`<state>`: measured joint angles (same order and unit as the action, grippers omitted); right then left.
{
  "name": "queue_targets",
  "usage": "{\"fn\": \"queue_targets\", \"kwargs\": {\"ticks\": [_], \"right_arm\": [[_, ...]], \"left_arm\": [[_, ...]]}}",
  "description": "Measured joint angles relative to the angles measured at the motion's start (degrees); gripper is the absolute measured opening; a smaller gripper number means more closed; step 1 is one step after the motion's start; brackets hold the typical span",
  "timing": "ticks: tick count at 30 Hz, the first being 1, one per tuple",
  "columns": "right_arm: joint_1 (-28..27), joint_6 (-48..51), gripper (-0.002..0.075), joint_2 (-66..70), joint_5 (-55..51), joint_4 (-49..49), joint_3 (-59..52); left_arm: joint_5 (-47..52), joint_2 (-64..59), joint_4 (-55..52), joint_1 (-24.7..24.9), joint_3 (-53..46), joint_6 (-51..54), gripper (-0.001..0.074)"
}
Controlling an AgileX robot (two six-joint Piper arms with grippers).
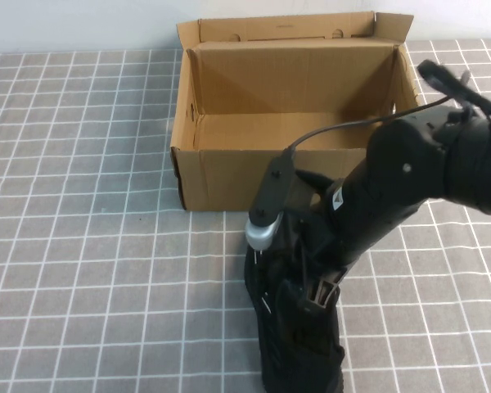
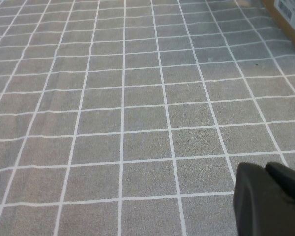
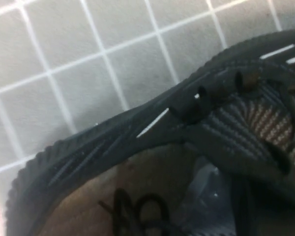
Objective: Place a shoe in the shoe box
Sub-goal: Pick up the shoe from the table
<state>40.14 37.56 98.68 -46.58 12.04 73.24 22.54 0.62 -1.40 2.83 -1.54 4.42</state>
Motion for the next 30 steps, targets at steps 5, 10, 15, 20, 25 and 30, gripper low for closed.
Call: {"fn": "queue_targets", "kwargs": {"ticks": [5,10,15,20,25,30], "right_arm": [[0.0,-2.3,-0.0006,-5.1,-3.0,1.8,-0.1],[0.1,-4.2,-0.0006,-12.4,-6.0,3.1,-0.1],[0.1,-6.9,-0.0006,-18.6,-7.4,3.0,0.4],[0.1,-8.3,-0.0006,-19.8,-11.3,2.3,5.4],[0.1,-9.9,-0.0006,-19.8,-10.7,1.5,10.6],[0.1,-10.4,-0.0006,-18.9,-9.1,1.0,13.3]], "left_arm": [[0.0,0.0,0.0,0.0,0.0,0.0,-0.0001],[0.0,0.0,0.0,0.0,0.0,0.0,-0.0001],[0.0,0.0,0.0,0.0,0.0,0.0,-0.0001],[0.0,0.0,0.0,0.0,0.0,0.0,-0.0001],[0.0,0.0,0.0,0.0,0.0,0.0,-0.0001],[0.0,0.0,0.0,0.0,0.0,0.0,-0.0001]]}}
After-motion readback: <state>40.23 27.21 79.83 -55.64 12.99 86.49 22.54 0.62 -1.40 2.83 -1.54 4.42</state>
